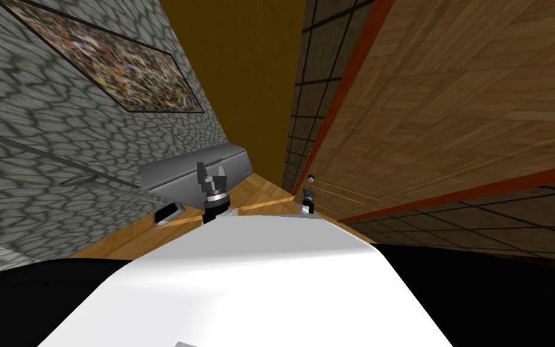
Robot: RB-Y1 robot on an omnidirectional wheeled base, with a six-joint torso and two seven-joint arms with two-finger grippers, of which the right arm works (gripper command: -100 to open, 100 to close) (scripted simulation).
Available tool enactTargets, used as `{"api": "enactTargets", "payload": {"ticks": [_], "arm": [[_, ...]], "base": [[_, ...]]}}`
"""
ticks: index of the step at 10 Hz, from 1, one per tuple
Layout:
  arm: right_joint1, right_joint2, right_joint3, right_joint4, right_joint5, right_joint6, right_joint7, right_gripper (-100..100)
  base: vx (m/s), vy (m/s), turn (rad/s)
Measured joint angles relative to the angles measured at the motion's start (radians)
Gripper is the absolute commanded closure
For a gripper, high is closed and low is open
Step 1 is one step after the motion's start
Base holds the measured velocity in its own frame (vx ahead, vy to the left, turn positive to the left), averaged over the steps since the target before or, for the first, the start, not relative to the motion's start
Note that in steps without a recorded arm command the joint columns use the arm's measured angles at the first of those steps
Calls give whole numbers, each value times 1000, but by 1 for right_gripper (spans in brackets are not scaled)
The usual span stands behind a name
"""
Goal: Pull the door open
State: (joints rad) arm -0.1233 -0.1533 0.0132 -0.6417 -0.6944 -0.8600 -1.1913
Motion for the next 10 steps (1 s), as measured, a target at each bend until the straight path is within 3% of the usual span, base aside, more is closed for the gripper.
{"api": "enactTargets", "payload": {"ticks": [2,3,5,6,9,10], "arm": [[-2,3,2,0,-7,-1,-22,-100],[6,-10,2,1,-9,-1,-33,-100],[24,-43,1,3,-15,-3,-69,-100],[19,-65,6,38,-15,-16,-100,-100],[71,-125,0,1,-28,-4,-152,-100],[69,-140,1,17,-29,-6,-170,-100]], "base": [[43,-11,35],[226,-13,110],[175,-17,60],[190,8,114],[187,-13,66],[64,-13,7]]}}
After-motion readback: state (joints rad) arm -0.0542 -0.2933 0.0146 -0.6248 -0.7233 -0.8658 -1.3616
